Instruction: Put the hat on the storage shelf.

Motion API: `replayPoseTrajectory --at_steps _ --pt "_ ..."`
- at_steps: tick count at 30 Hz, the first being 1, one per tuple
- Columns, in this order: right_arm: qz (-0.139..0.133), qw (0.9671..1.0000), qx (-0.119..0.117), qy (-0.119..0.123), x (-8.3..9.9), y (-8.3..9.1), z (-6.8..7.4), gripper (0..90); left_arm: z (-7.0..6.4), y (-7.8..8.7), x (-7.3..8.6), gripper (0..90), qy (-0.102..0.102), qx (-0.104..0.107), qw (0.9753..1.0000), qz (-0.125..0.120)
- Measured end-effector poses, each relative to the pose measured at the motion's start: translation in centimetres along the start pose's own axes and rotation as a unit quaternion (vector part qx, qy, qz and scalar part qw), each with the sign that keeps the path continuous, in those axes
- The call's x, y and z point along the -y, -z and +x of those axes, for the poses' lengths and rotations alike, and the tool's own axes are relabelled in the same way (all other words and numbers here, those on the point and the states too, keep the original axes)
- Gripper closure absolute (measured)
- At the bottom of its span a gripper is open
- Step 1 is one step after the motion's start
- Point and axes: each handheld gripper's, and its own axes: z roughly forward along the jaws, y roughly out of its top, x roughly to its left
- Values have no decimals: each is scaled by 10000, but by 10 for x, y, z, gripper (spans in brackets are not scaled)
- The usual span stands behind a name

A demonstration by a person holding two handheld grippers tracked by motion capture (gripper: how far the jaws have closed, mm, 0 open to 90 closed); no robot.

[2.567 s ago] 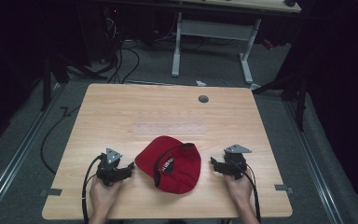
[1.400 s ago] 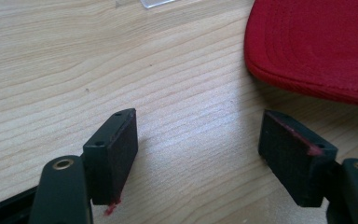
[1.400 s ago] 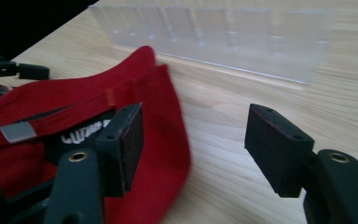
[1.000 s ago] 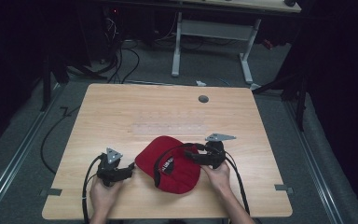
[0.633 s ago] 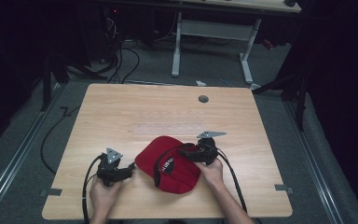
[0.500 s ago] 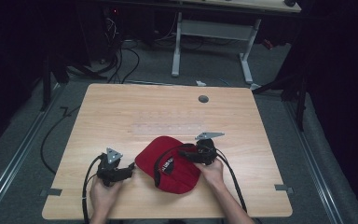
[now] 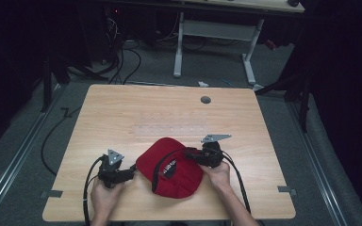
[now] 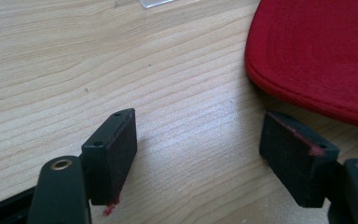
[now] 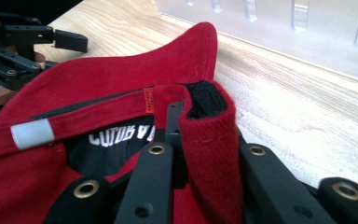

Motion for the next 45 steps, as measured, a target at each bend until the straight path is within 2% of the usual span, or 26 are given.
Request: replayPoseTrajectory --at_steps 8,16,26,29,31,34,39,45 --pt "-113 9998 16 142 -4 15 9 820 0 0 0 280 -1 -1 10000 0" --pt "-226 9997 30 77 -6 30 9 823 -1 1 1 279 -28 24 10000 30" --pt "-380 9991 174 20 -9 54 10 825 -2 2 2 279 -29 38 10000 22" --pt "-397 9989 256 33 -10 60 10 825 -4 4 3 301 -71 26 10000 19" --pt "-410 9987 295 17 -11 64 10 825 -7 5 4 303 -181 33 9998 33" --pt "-465 9983 353 -6 -11 70 9 825 -14 9 3 303 -340 120 9993 -25" --pt "-578 9974 411 -118 -11 80 6 825 -32 15 1 305 -448 453 9980 -47" --pt "-690 9963 423 -280 -11 90 1 825 -60 18 7 301 -670 862 9940 69"
